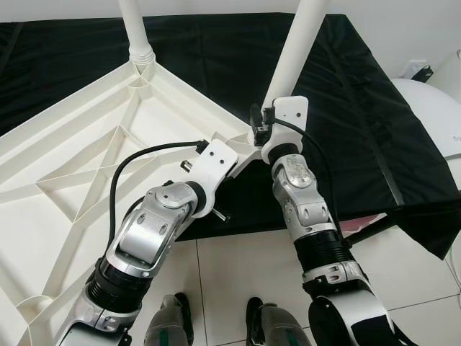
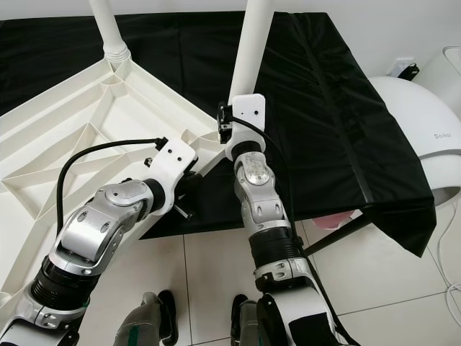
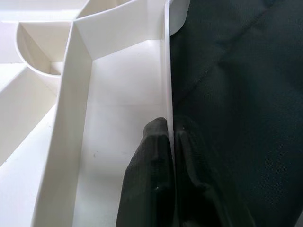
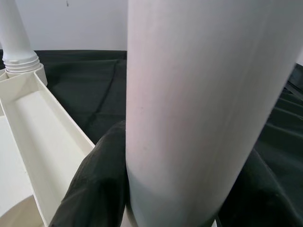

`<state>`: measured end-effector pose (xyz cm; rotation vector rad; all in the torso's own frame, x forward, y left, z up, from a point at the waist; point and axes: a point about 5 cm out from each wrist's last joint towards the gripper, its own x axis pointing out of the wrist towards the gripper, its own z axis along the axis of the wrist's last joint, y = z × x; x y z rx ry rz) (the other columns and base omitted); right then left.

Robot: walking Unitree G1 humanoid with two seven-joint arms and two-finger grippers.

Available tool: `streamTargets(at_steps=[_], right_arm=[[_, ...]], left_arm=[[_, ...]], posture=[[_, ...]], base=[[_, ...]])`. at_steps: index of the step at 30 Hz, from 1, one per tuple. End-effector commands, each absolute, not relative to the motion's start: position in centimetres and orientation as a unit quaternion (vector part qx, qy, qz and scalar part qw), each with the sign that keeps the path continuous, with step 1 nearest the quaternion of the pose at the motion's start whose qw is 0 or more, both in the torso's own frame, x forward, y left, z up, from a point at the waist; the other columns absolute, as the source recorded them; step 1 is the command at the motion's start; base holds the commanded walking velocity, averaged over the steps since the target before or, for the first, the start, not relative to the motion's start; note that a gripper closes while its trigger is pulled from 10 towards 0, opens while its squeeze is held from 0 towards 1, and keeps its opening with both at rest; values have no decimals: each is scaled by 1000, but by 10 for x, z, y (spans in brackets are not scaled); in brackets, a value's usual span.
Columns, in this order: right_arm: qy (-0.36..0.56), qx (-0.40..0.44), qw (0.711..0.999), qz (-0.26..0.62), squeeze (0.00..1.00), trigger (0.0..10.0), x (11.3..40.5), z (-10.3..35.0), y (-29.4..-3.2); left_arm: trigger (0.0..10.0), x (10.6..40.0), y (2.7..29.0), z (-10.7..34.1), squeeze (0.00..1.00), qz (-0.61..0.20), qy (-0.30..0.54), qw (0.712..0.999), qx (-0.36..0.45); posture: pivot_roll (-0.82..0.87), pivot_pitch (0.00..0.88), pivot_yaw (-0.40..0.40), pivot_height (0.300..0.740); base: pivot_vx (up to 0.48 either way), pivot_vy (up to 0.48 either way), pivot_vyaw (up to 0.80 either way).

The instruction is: Building children table

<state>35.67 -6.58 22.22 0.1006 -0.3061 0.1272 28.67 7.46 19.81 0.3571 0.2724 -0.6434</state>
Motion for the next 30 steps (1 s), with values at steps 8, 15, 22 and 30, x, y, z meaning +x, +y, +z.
streamTargets(at_steps=[8, 15, 22, 30], right_arm=[[-117, 75, 990, 29, 0, 10000, 353, 213, -48], [-99, 67, 993, -11, 0, 10000, 357, 208, -49], [-92, 67, 993, -19, 0, 10000, 358, 205, -45], [-93, 64, 993, -31, 0, 10000, 358, 205, -40]], left_arm=[[10000, 289, 72, 195, 0, -304, 143, 925, 177], [10000, 287, 71, 195, 0, -305, 143, 925, 177], [10000, 287, 71, 195, 0, -306, 142, 925, 177], [10000, 288, 71, 195, 0, -303, 143, 926, 176]], posture=[[-74, 234, -24, 740], [-74, 231, -24, 740], [-72, 227, -25, 740], [-72, 227, -25, 740]], base=[[0, 0, 0], [0, 0, 0], [0, 0, 0], [0, 0, 0]])
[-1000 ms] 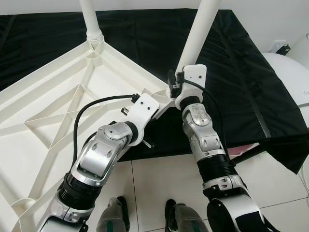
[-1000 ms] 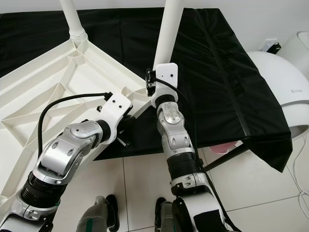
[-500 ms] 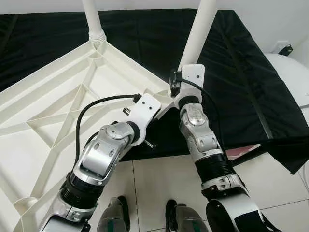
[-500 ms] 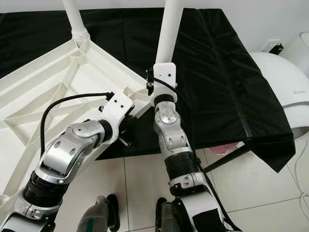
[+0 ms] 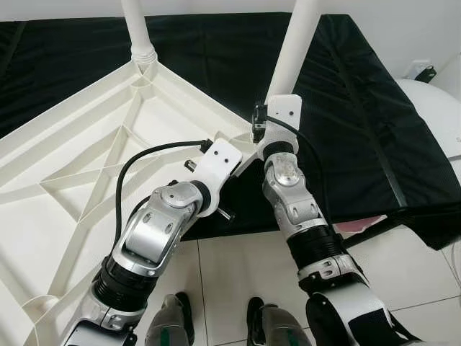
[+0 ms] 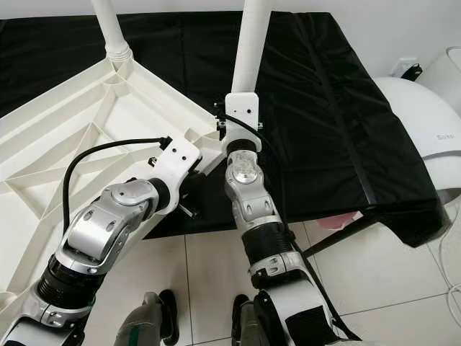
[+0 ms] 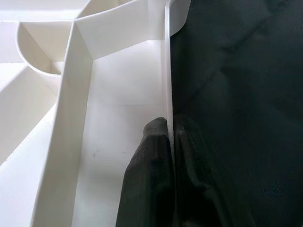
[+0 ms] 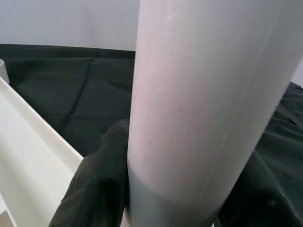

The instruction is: Building children table

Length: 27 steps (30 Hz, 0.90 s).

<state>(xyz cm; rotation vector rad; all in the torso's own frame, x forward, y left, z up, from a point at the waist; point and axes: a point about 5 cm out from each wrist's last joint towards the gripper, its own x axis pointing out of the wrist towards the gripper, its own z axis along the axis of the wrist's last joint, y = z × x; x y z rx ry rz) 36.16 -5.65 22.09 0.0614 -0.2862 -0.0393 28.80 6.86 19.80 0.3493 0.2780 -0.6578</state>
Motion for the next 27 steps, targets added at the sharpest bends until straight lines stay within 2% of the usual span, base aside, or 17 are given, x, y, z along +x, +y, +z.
streamTargets(at_steps=[1, 18, 27], right_arm=[[-93, 65, 993, -34, 0, 10000, 359, 205, -40], [-99, 45, 992, -61, 0, 10000, 359, 208, -39], [-98, 72, 990, -65, 0, 10000, 360, 211, -40]], left_arm=[[10000, 288, 71, 195, 0, -301, 143, 926, 175], [10000, 289, 73, 196, 0, -298, 143, 927, 177], [10000, 289, 73, 195, 0, -297, 144, 927, 176]], posture=[[-66, 222, -29, 740], [-68, 227, -24, 740], [-68, 232, -26, 740]], base=[[0, 0, 0], [0, 0, 0], [0, 0, 0]])
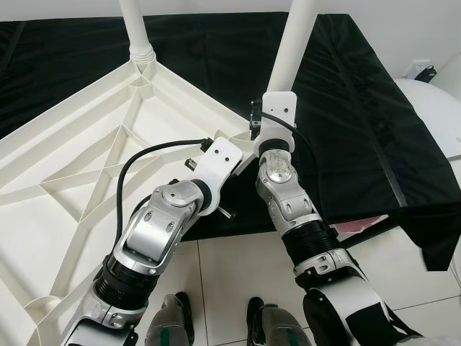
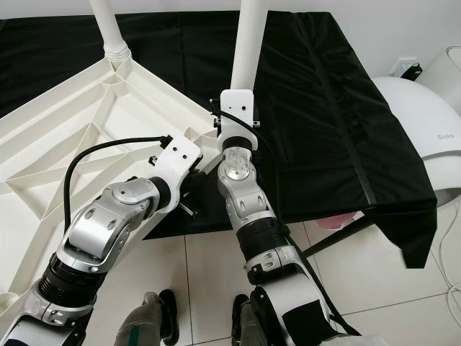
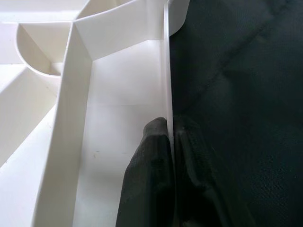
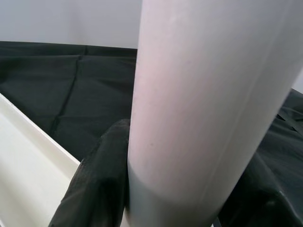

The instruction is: Building children table

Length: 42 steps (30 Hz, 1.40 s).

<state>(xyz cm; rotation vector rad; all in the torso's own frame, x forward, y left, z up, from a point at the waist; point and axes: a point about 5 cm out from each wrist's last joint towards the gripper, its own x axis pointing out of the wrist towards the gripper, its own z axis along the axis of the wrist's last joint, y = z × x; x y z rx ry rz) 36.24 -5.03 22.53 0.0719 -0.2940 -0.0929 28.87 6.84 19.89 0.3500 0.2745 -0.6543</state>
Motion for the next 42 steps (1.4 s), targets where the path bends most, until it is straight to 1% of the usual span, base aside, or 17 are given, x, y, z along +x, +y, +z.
streamTargets(at_steps=[1, 8, 9, 11, 12, 14, 15, 17, 18, 29, 30, 33, 34, 40, 41, 42], right_arm=[[-98, 73, 990, -65, 0, 10000, 360, 211, -40], [-100, 76, 990, -68, 0, 10000, 360, 212, -40], [-99, 80, 990, -67, 224, 10000, 360, 212, -40], [-99, 82, 989, -67, 224, 10000, 360, 212, -40], [-102, 83, 989, -65, 1000, 10000, 360, 213, -40], [-101, 87, 989, -61, 1000, 10000, 360, 214, -40], [-100, 89, 989, -57, 71, 10000, 360, 214, -39], [-100, 90, 989, -54, 71, 10000, 360, 214, -38], [-97, 94, 990, -45, 0, 10000, 360, 214, -37], [-101, 110, 989, -13, 0, 10000, 360, 217, -31], [-104, 111, 988, -10, 1000, 10000, 359, 218, -31], [-107, 113, 988, -7, 1000, 10000, 359, 218, -32], [-109, 113, 988, -2, 0, 10000, 359, 219, -33], [-111, 112, 987, 10, 8, 10000, 359, 219, -38], [-112, 112, 987, 15, 1000, 10000, 359, 218, -40], [-112, 112, 987, 15, 1000, 10000, 359, 218, -40]], left_arm=[[10000, 290, 74, 195, 0, -296, 144, 928, 176], [10000, 290, 74, 196, 0, -295, 144, 928, 177], [10000, 291, 75, 196, 0, -295, 144, 928, 177], [10000, 291, 75, 196, 0, -295, 143, 928, 177], [10000, 291, 75, 196, 0, -295, 143, 928, 177], [10000, 291, 75, 196, 0, -295, 143, 928, 177], [10000, 291, 75, 196, 0, -295, 143, 928, 178], [10000, 291, 75, 196, 0, -294, 143, 928, 178], [10000, 291, 75, 196, 0, -294, 143, 928, 177], [10000, 291, 75, 197, 0, -293, 142, 929, 176], [10000, 292, 75, 197, 0, -293, 142, 929, 176], [10000, 292, 74, 197, 0, -293, 141, 929, 176], [10000, 292, 74, 197, 0, -293, 141, 929, 177], [10000, 292, 74, 197, 0, -295, 140, 928, 177], [10000, 292, 74, 196, 0, -295, 140, 928, 178], [10000, 292, 74, 196, 0, -295, 140, 928, 178]], posture=[[-67, 235, -25, 740], [-67, 233, -24, 740], [-68, 233, -22, 740], [-68, 233, -22, 740], [-69, 232, -21, 740], [-69, 232, -21, 740], [-69, 232, -21, 740], [-69, 232, -21, 740], [-68, 228, -23, 740], [-67, 223, -25, 740], [-70, 215, -25, 740], [-71, 213, -25, 740], [-71, 213, -25, 740], [-79, 207, -24, 740], [-79, 207, -24, 740], [-79, 207, -24, 740]], base=[[0, 0, 0], [0, 0, 0], [0, 0, 0], [0, 0, 0], [0, 0, 0], [0, 0, 0], [0, 0, 0], [0, 0, 0], [0, 0, 0], [0, 0, 0], [0, 0, 0], [0, 0, 0], [0, 0, 0], [0, 0, 0], [0, 0, 0], [0, 0, 0]])
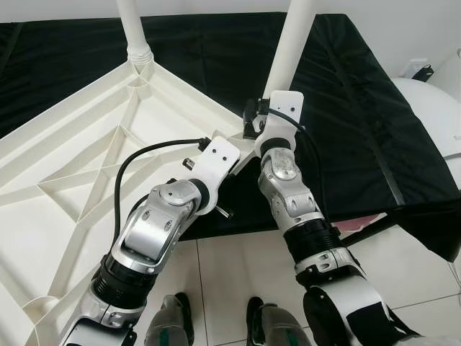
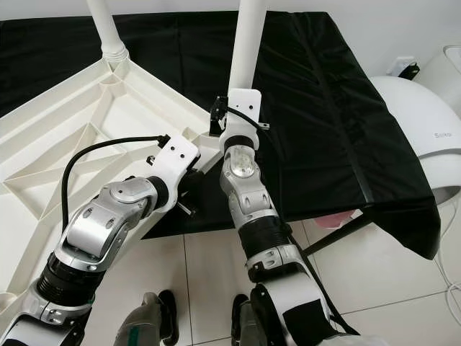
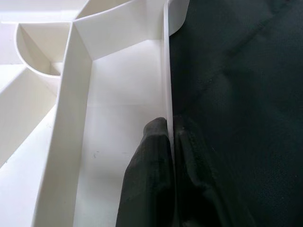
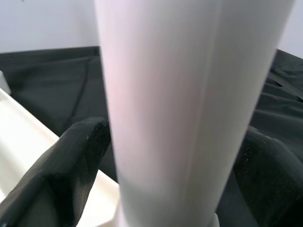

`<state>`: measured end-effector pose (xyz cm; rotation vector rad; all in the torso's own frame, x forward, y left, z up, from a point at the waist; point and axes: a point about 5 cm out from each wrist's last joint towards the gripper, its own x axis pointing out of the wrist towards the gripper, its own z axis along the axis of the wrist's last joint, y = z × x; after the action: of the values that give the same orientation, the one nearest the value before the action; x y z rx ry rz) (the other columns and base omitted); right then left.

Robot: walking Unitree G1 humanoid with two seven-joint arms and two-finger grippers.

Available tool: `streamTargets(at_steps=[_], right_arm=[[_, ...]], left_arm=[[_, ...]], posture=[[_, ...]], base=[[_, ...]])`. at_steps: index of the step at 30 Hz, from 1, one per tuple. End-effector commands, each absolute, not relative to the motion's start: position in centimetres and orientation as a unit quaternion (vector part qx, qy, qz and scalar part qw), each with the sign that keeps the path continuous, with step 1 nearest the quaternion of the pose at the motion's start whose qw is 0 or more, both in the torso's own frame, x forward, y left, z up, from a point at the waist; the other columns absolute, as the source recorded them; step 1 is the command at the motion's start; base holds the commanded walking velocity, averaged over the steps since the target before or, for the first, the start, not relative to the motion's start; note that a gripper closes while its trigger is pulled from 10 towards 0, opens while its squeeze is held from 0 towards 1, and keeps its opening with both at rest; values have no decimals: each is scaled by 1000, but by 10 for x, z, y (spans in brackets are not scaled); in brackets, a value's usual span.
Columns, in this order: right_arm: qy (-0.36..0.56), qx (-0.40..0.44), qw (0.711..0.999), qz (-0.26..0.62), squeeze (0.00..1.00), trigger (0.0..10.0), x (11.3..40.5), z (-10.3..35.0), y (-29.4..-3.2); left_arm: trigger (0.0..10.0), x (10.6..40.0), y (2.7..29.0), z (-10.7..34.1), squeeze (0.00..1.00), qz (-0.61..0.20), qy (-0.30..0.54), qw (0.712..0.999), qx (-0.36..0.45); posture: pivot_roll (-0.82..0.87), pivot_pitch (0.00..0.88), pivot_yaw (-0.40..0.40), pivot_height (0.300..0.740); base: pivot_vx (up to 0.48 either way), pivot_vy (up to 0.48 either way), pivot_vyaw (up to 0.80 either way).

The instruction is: Building children table

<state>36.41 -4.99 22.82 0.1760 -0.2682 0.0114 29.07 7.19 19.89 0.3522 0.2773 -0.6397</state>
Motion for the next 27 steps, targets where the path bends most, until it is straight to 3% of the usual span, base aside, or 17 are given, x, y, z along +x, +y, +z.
streamTargets(at_steps=[1, 2, 14, 27], right_arm=[[-111, 115, 987, 26, 996, 10000, 358, 218, -40], [-114, 116, 986, 38, 0, 10000, 358, 219, -41], [-125, 109, 979, 120, 0, 10000, 359, 222, -54], [-142, 66, 982, 108, 0, 10000, 366, 226, -91]], left_arm=[[10000, 292, 73, 196, 0, -296, 140, 928, 179], [10000, 292, 73, 196, 0, -296, 139, 928, 179], [10000, 293, 73, 196, 0, -295, 138, 928, 180], [10000, 294, 76, 196, 0, -293, 140, 929, 179]], posture=[[-79, 207, -24, 740], [-83, 199, -26, 740], [-88, 202, -32, 740], [-100, 214, -27, 740]], base=[[0, 0, 0], [0, 0, 0], [0, 0, 0], [0, 0, 0]])
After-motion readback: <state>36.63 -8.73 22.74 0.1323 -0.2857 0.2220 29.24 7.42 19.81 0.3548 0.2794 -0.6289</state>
